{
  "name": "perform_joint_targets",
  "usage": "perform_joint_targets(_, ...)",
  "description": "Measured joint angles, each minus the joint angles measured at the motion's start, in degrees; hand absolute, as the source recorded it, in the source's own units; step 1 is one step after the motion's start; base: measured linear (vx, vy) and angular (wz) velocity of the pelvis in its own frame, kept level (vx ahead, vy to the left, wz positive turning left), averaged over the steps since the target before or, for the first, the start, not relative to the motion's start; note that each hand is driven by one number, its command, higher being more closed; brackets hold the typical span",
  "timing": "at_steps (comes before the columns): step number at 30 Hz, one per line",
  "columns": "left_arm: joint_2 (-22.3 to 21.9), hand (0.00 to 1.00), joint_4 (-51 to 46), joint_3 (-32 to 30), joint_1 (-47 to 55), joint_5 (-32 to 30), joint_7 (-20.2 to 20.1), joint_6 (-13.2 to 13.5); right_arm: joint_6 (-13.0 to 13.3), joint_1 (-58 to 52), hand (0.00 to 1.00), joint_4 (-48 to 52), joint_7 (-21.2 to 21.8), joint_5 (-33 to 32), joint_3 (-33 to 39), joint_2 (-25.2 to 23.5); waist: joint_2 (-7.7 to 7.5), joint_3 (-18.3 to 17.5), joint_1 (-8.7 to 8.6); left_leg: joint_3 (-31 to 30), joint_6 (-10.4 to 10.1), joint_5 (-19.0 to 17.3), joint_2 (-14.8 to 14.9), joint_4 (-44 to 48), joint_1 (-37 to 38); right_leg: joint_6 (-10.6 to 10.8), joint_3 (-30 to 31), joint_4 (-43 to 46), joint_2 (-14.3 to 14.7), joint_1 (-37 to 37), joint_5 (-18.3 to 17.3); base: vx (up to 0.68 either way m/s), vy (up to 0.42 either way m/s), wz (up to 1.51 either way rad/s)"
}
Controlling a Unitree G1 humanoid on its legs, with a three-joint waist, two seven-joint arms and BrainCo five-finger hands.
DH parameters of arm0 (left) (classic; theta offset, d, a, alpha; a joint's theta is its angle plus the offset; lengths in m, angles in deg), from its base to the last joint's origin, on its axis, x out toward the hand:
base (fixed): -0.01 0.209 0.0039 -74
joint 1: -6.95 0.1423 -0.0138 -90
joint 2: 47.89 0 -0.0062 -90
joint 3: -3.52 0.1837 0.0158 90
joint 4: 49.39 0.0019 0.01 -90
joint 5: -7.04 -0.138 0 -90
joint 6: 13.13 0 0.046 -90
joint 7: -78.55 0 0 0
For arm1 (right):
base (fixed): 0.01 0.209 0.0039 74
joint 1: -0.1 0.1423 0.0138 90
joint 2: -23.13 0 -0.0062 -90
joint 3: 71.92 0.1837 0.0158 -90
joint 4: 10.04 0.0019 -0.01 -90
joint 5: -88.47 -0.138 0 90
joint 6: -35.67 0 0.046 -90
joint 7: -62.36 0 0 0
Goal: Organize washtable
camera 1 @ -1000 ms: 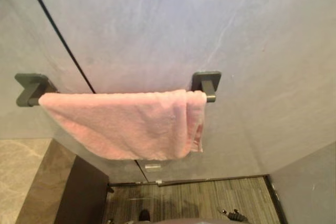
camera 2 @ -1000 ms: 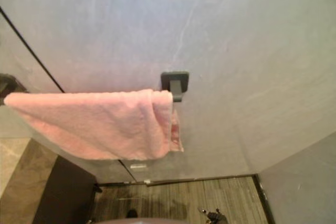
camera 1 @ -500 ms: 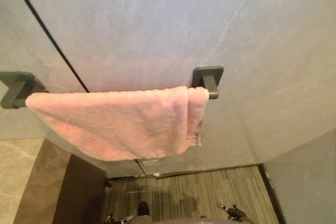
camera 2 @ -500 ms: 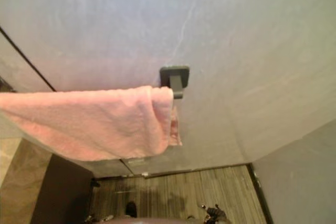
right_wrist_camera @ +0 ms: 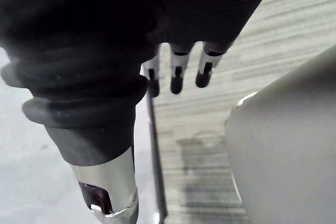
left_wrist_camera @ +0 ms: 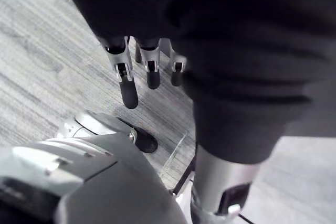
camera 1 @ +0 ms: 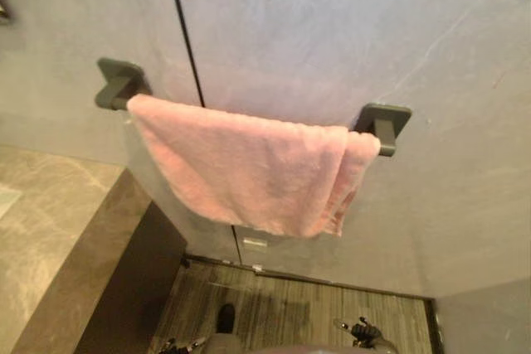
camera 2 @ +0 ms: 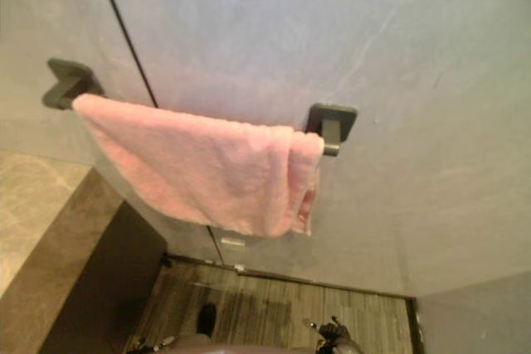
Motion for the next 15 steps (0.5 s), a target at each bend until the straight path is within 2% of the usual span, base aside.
perform_joint_targets(1,-0.3,0.00,-0.2,-0.5,0.2,0.6,0.0,0.2,0.1,-0.1,0.00,0.2,0.0,-0.2,-0.2,0.1,0.63,0.4,0.06,-0.4,-0.1,0.1,0.2,0.0,0.0,-0.1,-0.4,0.3,0.2,0.3,-0.3,-0.03,-0.079,0.31)
perform_joint_targets(4,-1.1,0.00,-1.4,-2.0,0.4,2.9,-0.1,0.2,0.4,-0.6,0.00,2.2,-0.1,-0.3,-2.2,0.3,0.21,1.1,0.71,-1.2,0.3,0.9,0.3,0.4,-0.6,-0.5,-3.1,2.3,0.3,0.5,-1.8,-0.05,-0.071,0.41)
perform_joint_targets(5,-1.2,0.00,-1.9,-2.5,0.3,3.0,-0.3,0.1,0.4,-0.7,0.00,2.5,-0.1,-0.2,-2.1,0.2,-0.30,1.4,0.75,1.6,2.5,0.6,0.5,0.5,-1.5,-0.7,-4.7,3.0,0.0,0.5,-2.0,-0.07,-0.016,0.79)
perform_joint_targets(6,-1.3,0.00,-2.2,-4.5,0.3,3.3,-0.7,0.1,0.4,-0.1,0.00,2.9,-0.2,0.0,-1.8,-0.6,-1.20,1.9,0.30,9.1,6.5,-2.1,1.0,4.6,-3.8,-0.7,-7.7,2.9,-1.6,0.5,-2.0,-0.04,0.011,0.93)
perform_joint_targets(7,-1.3,0.00,-2.4,-5.2,0.2,3.7,-0.9,0.1,0.5,-0.2,0.00,2.9,-0.1,0.2,-1.6,-0.9,-2.16,2.5,0.00,11.8,8.4,-3.5,1.0,8.1,-5.5,-0.7,-8.7,2.9,-2.6,0.6,-2.0,0.02,0.076,1.05)
perform_joint_targets(8,-1.8,0.00,-2.6,-6.6,-0.1,4.4,-1.0,0.2,0.4,0.2,0.00,2.6,-0.1,0.3,-0.8,-1.1,-2.34,3.4,-0.40,16.3,9.9,-4.8,1.2,18.2,-9.1,-0.6,-10.7,3.7,-4.0,1.1,-2.1,0.04,0.088,0.85)
perform_joint_targets(9,-2.4,0.00,-2.9,-7.3,0.6,4.5,-1.0,0.1,0.4,0.4,0.00,3.0,0.0,0.2,-0.5,-0.7,-0.93,3.8,-0.56,21.1,10.2,-6.1,1.6,23.9,-10.5,-0.4,-11.5,5.2,-3.6,1.6,-2.4,0.02,0.106,1.15)
perform_joint_targets(10,-2.6,0.00,-3.7,-7.1,0.6,4.2,-1.2,0.1,0.5,0.9,0.00,3.6,0.0,0.2,0.5,0.1,0.35,4.5,-1.10,21.7,9.6,-5.6,1.6,24.2,-11.2,-1.7,-10.0,7.5,-3.1,1.1,-2.9,-0.02,0.072,1.18)
perform_joint_targets(11,-2.8,0.00,-4.0,-6.6,0.4,4.1,-1.2,0.2,0.4,0.9,0.00,3.7,0.1,0.2,0.7,0.6,1.85,4.8,-1.21,20.3,8.1,-4.5,1.2,20.7,-11.1,-3.6,-8.1,5.4,-0.8,0.6,-3.5,-0.07,0.068,1.61)
perform_joint_targets(12,-2.3,0.00,-4.5,-6.8,-0.9,3.8,-1.3,0.7,0.5,0.9,0.00,3.3,0.0,0.2,0.9,-0.3,-0.06,4.5,-2.42,19.6,7.9,-4.0,-0.8,15.8,-10.3,-4.7,-7.3,-0.6,0.3,0.6,-1.1,-0.04,0.030,1.37)
perform_joint_targets(13,-1.5,0.00,-4.1,-7.6,-1.9,3.4,-1.4,0.3,0.8,1.0,0.00,2.8,0.0,0.1,1.3,-0.6,-0.46,4.7,-2.06,23.4,9.7,-7.7,0.0,21.1,-11.4,-2.7,-9.3,-1.3,-0.5,0.9,-0.4,-0.01,0.019,1.15)
perform_joint_targets(14,-1.8,0.00,-3.4,-8.8,-1.2,2.4,-1.2,-0.5,0.7,0.8,0.00,2.2,0.0,-0.3,2.5,-1.5,-1.47,4.8,-1.40,29.9,8.2,-14.6,2.6,33.3,-9.8,-2.3,-11.1,-0.7,-2.5,1.6,0.0,0.08,0.027,0.59)
perform_joint_targets(15,-2.4,0.00,-3.0,-8.7,-0.3,0.9,-1.1,-1.0,0.9,0.6,0.00,2.5,0.0,-0.8,3.2,-1.5,-1.25,4.8,-1.79,32.7,6.4,-17.3,2.9,34.1,-6.4,-1.7,-12.3,-1.2,-3.1,3.1,0.4,0.07,0.056,0.52)
